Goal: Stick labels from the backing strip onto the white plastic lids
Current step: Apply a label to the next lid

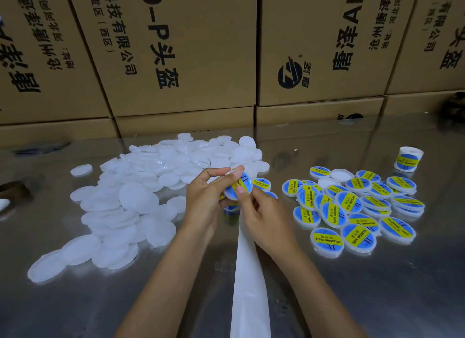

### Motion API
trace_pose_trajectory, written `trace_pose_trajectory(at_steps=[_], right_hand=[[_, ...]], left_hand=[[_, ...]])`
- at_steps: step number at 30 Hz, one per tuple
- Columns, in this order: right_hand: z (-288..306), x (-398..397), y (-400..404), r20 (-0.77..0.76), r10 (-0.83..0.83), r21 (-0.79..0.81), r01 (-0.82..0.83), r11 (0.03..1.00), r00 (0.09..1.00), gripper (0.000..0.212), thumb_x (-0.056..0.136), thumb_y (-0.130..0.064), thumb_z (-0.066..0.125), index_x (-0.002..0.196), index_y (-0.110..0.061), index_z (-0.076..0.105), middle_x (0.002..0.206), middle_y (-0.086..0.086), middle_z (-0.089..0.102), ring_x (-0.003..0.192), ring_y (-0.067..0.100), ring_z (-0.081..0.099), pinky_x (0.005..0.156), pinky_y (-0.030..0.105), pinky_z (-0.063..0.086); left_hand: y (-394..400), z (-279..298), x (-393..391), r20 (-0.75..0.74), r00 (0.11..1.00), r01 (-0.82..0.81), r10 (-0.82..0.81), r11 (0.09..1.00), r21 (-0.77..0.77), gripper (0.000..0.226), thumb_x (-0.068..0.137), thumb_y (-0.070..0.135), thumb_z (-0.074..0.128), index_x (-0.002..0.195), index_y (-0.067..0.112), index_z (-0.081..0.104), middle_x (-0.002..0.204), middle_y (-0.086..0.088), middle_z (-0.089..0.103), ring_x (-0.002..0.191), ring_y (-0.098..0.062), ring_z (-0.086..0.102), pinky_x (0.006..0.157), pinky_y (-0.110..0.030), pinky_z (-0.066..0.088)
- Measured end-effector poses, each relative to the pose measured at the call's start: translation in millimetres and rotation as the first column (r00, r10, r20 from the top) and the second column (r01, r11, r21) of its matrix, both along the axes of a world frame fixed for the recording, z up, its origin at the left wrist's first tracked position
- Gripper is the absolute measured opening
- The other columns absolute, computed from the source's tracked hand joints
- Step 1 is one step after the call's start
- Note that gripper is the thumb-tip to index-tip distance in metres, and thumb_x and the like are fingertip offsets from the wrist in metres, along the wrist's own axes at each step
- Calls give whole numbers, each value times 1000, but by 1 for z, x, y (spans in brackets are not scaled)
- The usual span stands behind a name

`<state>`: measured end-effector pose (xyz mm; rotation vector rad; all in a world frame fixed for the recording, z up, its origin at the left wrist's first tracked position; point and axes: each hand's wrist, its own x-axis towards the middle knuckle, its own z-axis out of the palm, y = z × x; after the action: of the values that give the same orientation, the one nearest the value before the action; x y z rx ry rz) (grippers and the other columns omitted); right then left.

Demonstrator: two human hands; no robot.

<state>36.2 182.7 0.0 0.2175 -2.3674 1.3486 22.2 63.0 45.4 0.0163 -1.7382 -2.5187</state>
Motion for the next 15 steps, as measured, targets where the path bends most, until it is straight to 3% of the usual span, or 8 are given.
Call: trace_pose_trajectory(at_steps=[5,10,12,15], right_hand=[[0,-4,5,-7,-60,-115,59,992,998,47,105,-42,34,62,-24,41,55,-6,47,59,16,47,58,37,37],[-2,-11,12,31,-192,-150,195,969,981,50,104,-47,31,64,-23,50,64,-3,59,68,18,56,61,35,41],[-4,-12,13,43,-182,-169,187,968,982,50,103,-50,31,66,-23,52,64,-3,61,64,8,56,59,34,43],[-3,-12,12,42,-146,-184,151,971,988,56,100,-59,34,66,-19,54,63,-5,61,62,5,56,59,32,44]], left_hand=[[-4,1,-1,-7,996,85,-86,995,-42,16,88,10,73,102,7,66,102,-19,76,89,-27,75,74,-32,63],[-5,-1,2,-94,961,225,-262,931,-287,46,88,4,72,125,30,65,105,-11,77,98,-34,73,90,-39,57],[-4,-2,2,-122,962,190,-244,920,-342,44,88,3,73,123,29,68,101,-9,78,93,-31,74,83,-36,60],[-3,-1,2,-118,977,140,-179,950,-277,35,87,0,73,118,18,72,97,-11,78,86,-25,77,69,-26,61]])
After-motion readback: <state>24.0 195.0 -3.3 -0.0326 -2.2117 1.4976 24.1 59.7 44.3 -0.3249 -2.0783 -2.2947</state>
